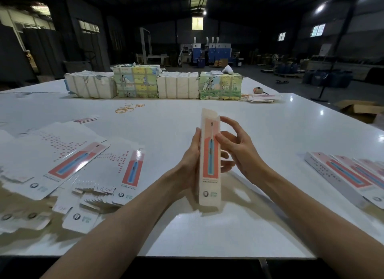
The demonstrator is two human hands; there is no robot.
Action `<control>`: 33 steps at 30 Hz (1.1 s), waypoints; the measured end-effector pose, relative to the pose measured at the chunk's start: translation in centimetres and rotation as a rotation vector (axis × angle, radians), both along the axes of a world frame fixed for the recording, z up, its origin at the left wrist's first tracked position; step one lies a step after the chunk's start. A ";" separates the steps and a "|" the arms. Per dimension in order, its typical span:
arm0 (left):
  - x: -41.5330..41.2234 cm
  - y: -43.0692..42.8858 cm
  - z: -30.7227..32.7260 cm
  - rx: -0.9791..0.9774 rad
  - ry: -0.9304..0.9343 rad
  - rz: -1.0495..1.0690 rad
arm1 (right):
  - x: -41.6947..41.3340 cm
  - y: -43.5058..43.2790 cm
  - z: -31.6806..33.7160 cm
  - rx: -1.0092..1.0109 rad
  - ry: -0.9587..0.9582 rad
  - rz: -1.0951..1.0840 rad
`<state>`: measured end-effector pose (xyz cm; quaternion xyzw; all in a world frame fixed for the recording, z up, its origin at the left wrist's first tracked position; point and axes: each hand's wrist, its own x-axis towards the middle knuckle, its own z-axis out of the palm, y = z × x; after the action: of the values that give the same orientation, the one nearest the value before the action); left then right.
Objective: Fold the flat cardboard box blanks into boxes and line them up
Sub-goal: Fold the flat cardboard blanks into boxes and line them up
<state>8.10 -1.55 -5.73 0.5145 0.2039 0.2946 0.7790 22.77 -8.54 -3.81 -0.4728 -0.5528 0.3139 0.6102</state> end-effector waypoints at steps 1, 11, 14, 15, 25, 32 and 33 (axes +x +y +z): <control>0.3 -0.2 0.0 0.020 0.029 0.041 | 0.2 0.0 0.1 0.007 -0.023 -0.021; 0.3 -0.1 0.4 0.446 -0.006 0.294 | 1.2 0.2 0.5 0.011 -0.180 -0.082; 0.7 -0.8 0.7 0.424 0.027 0.162 | 1.5 0.2 0.3 -0.003 -0.168 -0.054; 0.8 -0.9 0.5 0.473 0.055 0.153 | 1.6 0.2 0.1 -0.004 -0.158 -0.040; 0.8 -1.3 -0.4 0.482 0.144 0.180 | 1.8 1.2 -0.6 -0.041 -0.221 -0.068; 0.6 -1.1 -0.2 0.618 0.203 0.185 | 2.1 1.1 -0.1 -0.022 0.017 -0.179; 0.5 -1.2 -0.3 0.636 0.207 0.162 | 2.3 1.2 0.0 -0.028 0.016 -0.204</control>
<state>8.64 -2.77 -6.01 0.7410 0.2201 0.3504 0.5288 25.12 -7.38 -3.78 -0.5326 -0.4926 0.2617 0.6366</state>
